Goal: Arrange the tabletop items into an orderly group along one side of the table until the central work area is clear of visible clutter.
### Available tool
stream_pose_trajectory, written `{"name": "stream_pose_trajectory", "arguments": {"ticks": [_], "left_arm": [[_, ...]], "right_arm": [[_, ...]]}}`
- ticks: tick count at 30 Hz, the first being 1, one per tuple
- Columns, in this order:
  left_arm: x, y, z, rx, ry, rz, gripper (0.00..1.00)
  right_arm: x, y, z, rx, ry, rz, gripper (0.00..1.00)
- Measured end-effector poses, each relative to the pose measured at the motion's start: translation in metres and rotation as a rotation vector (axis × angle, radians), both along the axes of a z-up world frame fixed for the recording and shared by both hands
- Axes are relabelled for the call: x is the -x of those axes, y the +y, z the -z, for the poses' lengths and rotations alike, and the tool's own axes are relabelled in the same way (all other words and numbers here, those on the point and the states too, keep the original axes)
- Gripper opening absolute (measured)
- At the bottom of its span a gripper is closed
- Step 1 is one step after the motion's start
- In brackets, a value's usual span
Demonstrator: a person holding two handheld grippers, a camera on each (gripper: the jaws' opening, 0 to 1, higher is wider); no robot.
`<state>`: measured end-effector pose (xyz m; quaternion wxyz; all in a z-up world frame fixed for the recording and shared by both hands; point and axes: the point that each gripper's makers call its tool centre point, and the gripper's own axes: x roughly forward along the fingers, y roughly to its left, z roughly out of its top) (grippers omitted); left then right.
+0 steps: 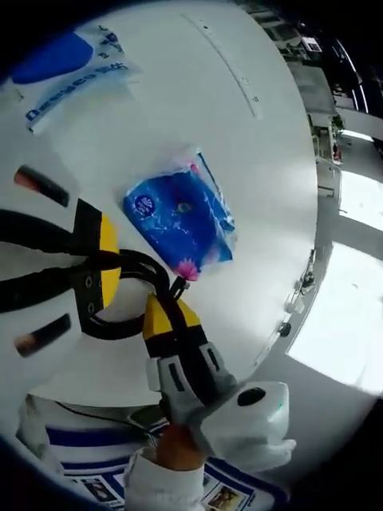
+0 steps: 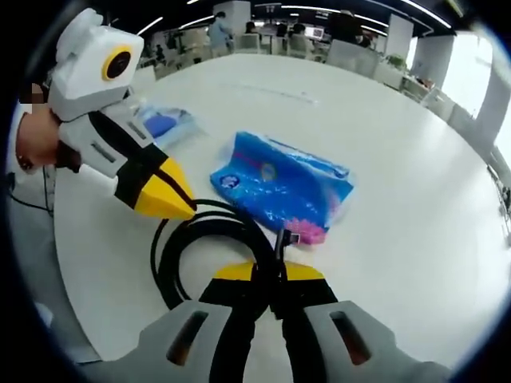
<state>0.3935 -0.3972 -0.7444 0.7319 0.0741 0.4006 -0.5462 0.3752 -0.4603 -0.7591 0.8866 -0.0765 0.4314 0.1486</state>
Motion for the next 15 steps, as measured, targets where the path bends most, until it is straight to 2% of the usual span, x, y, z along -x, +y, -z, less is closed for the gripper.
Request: {"name": "stream_pose_trajectory", "arguments": {"ticks": [9,15], "left_arm": [[0.0001,0.0018,0.0030,-0.005,-0.023,0.009,0.02],[0.0014,0.0026,0.0051,-0.011,-0.031,0.015,0.08]], "right_arm": [[0.0011,0.0012,0.0038,0.004,0.010,-0.005,0.10],[0.0005,-0.0005,0.0034,0.016,0.001,-0.005,0.10]]}}
